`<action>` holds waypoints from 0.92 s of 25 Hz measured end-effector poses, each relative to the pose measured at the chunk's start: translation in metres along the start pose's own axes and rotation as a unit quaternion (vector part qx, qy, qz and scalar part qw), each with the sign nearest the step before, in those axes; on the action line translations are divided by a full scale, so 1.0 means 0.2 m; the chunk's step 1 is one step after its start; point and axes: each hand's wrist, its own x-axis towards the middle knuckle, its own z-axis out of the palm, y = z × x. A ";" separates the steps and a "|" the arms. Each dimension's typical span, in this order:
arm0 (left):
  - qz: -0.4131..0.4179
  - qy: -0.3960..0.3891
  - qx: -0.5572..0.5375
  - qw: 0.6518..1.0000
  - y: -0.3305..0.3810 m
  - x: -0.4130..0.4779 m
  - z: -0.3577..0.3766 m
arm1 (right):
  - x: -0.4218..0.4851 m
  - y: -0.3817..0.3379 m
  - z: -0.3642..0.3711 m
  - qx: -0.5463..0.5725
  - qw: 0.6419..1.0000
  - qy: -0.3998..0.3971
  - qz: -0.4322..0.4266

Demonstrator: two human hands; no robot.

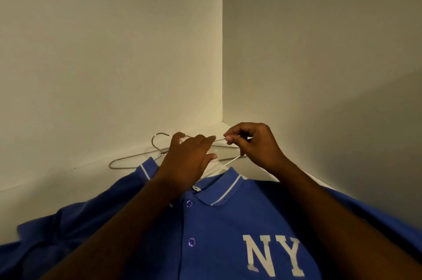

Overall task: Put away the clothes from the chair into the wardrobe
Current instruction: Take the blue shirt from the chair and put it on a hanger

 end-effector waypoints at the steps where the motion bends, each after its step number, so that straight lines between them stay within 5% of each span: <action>1: 0.008 0.006 -0.023 1.000 -0.01 0.00 0.05 | 0.00 0.00 -0.01 -0.008 1.000 -0.004 -0.001; 5: 0.017 0.064 -0.107 0.992 -0.13 -0.05 0.15 | 0.02 0.01 -0.09 -0.058 0.993 0.028 0.103; 9: -0.002 0.074 -0.120 0.990 -0.13 -0.05 0.13 | 0.00 0.01 -0.25 -0.093 0.927 -0.259 0.254; 14: -0.018 0.117 -0.150 0.981 -0.12 -0.04 0.10 | 0.00 0.05 -0.19 -0.016 0.899 -0.420 0.120; 20: 0.033 0.078 -0.124 0.989 -0.25 -0.02 0.05 | 0.00 0.08 -0.20 0.003 0.914 -0.389 0.115; 23: 0.084 0.030 -0.126 0.988 -0.31 -0.04 0.05 | 0.00 0.08 -0.31 -0.013 0.944 -0.307 0.124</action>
